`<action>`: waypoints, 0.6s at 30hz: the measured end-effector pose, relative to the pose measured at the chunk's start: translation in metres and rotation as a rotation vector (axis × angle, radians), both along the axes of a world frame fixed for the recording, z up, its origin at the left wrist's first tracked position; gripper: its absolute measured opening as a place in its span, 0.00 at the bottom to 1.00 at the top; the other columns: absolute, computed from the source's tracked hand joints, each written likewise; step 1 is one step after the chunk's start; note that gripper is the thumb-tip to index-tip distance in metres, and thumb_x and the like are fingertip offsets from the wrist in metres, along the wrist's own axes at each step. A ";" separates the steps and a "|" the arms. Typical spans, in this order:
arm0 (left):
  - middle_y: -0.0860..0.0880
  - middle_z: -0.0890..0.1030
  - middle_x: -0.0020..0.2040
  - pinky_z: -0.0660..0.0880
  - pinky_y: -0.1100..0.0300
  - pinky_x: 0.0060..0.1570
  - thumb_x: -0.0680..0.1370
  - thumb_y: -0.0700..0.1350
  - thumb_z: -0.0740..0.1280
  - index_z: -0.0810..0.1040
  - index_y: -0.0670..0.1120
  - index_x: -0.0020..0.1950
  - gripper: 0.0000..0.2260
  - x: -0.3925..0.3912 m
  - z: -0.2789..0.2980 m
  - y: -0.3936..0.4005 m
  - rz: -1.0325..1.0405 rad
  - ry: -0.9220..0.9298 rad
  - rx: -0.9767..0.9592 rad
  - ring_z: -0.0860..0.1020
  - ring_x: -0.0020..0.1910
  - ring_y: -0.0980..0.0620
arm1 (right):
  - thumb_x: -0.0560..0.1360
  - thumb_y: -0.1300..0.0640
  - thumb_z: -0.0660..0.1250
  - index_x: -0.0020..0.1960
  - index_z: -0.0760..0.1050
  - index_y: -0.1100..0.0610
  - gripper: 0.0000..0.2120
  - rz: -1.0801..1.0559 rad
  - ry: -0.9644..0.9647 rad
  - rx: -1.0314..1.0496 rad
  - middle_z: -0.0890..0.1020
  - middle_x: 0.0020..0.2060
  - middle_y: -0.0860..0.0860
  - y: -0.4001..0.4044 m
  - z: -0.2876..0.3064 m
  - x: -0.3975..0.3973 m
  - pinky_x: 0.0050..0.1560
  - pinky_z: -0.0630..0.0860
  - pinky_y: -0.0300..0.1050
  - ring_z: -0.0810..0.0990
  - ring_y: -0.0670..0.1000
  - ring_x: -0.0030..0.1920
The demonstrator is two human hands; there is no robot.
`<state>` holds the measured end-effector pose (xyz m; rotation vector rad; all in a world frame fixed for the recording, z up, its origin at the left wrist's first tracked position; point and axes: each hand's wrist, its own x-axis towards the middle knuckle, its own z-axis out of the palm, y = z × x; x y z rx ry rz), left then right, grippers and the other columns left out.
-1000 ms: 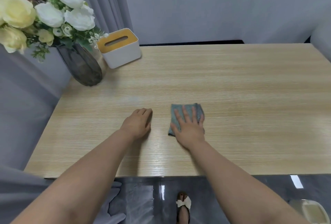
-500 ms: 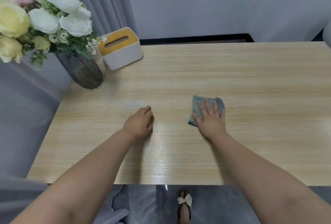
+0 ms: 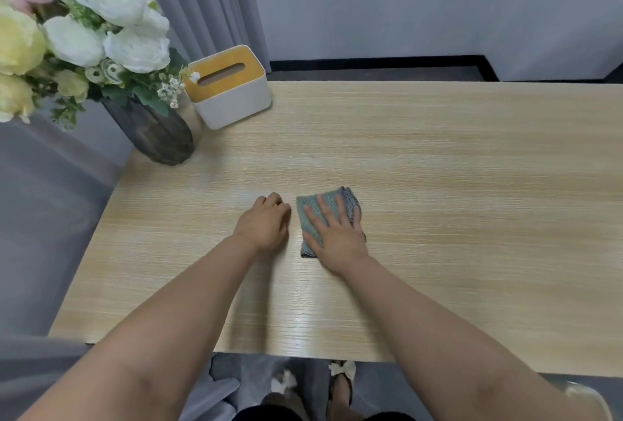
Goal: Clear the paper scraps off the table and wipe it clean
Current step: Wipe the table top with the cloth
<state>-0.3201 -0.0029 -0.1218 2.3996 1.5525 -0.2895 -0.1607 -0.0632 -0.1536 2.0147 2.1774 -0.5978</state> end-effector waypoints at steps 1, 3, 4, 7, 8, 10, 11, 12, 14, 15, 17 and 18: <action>0.48 0.67 0.66 0.70 0.54 0.55 0.80 0.46 0.56 0.71 0.46 0.65 0.14 -0.001 -0.001 0.004 -0.015 -0.008 0.002 0.66 0.64 0.48 | 0.80 0.39 0.41 0.75 0.35 0.42 0.27 0.011 0.009 0.002 0.36 0.76 0.46 0.001 -0.001 -0.002 0.71 0.32 0.61 0.30 0.55 0.74; 0.47 0.65 0.70 0.69 0.54 0.60 0.80 0.44 0.57 0.71 0.46 0.64 0.14 -0.005 -0.002 0.013 -0.049 -0.032 -0.005 0.64 0.68 0.48 | 0.80 0.37 0.41 0.75 0.36 0.41 0.27 0.017 0.003 0.006 0.36 0.75 0.44 0.002 -0.003 0.002 0.72 0.31 0.59 0.30 0.52 0.74; 0.47 0.62 0.73 0.67 0.52 0.64 0.79 0.44 0.58 0.71 0.45 0.64 0.14 -0.006 -0.004 0.017 -0.065 -0.046 -0.018 0.61 0.71 0.48 | 0.79 0.37 0.41 0.75 0.36 0.41 0.27 0.015 -0.008 0.009 0.36 0.75 0.44 0.003 -0.003 0.006 0.72 0.30 0.57 0.30 0.51 0.74; 0.46 0.56 0.77 0.61 0.48 0.69 0.79 0.43 0.58 0.69 0.43 0.64 0.14 -0.005 -0.007 0.031 -0.114 -0.051 -0.073 0.54 0.75 0.46 | 0.79 0.36 0.40 0.75 0.35 0.41 0.28 -0.052 -0.034 -0.002 0.35 0.75 0.43 0.011 -0.002 0.021 0.73 0.31 0.56 0.31 0.50 0.74; 0.46 0.55 0.77 0.61 0.47 0.69 0.79 0.43 0.57 0.68 0.43 0.65 0.15 -0.004 -0.007 0.035 -0.127 -0.047 -0.093 0.54 0.76 0.46 | 0.79 0.36 0.41 0.75 0.35 0.41 0.28 -0.082 -0.038 -0.009 0.35 0.75 0.43 0.014 -0.001 0.025 0.73 0.32 0.56 0.31 0.50 0.74; 0.46 0.59 0.76 0.62 0.49 0.68 0.79 0.42 0.57 0.68 0.44 0.66 0.15 -0.005 -0.006 0.042 -0.157 -0.049 -0.110 0.58 0.74 0.47 | 0.79 0.35 0.41 0.75 0.35 0.40 0.28 -0.135 -0.039 -0.024 0.35 0.75 0.43 0.020 0.000 0.030 0.73 0.33 0.56 0.31 0.50 0.74; 0.47 0.62 0.74 0.64 0.51 0.66 0.79 0.42 0.57 0.69 0.44 0.65 0.15 -0.006 -0.005 0.046 -0.171 -0.065 -0.104 0.62 0.72 0.47 | 0.79 0.36 0.41 0.75 0.35 0.41 0.28 -0.170 -0.033 -0.029 0.36 0.75 0.43 0.022 0.001 0.032 0.73 0.34 0.56 0.32 0.50 0.75; 0.48 0.64 0.72 0.66 0.53 0.63 0.78 0.42 0.57 0.69 0.45 0.65 0.15 -0.008 -0.004 0.051 -0.180 -0.088 -0.092 0.65 0.69 0.47 | 0.79 0.36 0.41 0.75 0.36 0.41 0.29 -0.208 -0.030 -0.032 0.36 0.75 0.43 0.025 0.002 0.033 0.74 0.35 0.56 0.32 0.50 0.75; 0.49 0.67 0.69 0.68 0.53 0.60 0.78 0.41 0.57 0.68 0.46 0.67 0.17 -0.010 -0.002 0.059 -0.188 -0.123 -0.091 0.67 0.66 0.47 | 0.79 0.35 0.42 0.76 0.36 0.42 0.29 -0.266 -0.036 -0.046 0.36 0.75 0.44 0.032 0.003 0.037 0.74 0.37 0.57 0.33 0.51 0.75; 0.49 0.67 0.68 0.68 0.52 0.60 0.78 0.42 0.57 0.67 0.46 0.68 0.18 -0.010 -0.001 0.062 -0.195 -0.127 -0.096 0.67 0.66 0.47 | 0.78 0.35 0.42 0.76 0.36 0.42 0.30 -0.285 -0.039 -0.054 0.36 0.75 0.44 0.036 0.003 0.038 0.74 0.37 0.57 0.33 0.52 0.75; 0.49 0.67 0.68 0.68 0.52 0.61 0.78 0.43 0.57 0.65 0.47 0.71 0.20 -0.009 0.000 0.068 -0.211 -0.107 -0.097 0.66 0.66 0.47 | 0.78 0.35 0.42 0.75 0.35 0.42 0.30 -0.318 -0.040 -0.062 0.36 0.75 0.45 0.043 0.003 0.039 0.74 0.36 0.58 0.32 0.52 0.75; 0.48 0.66 0.68 0.68 0.53 0.61 0.79 0.44 0.57 0.65 0.47 0.71 0.20 -0.008 0.000 0.071 -0.209 -0.093 -0.094 0.65 0.66 0.47 | 0.78 0.35 0.42 0.76 0.35 0.42 0.30 -0.334 -0.037 -0.063 0.35 0.75 0.45 0.047 0.003 0.038 0.74 0.35 0.59 0.32 0.53 0.75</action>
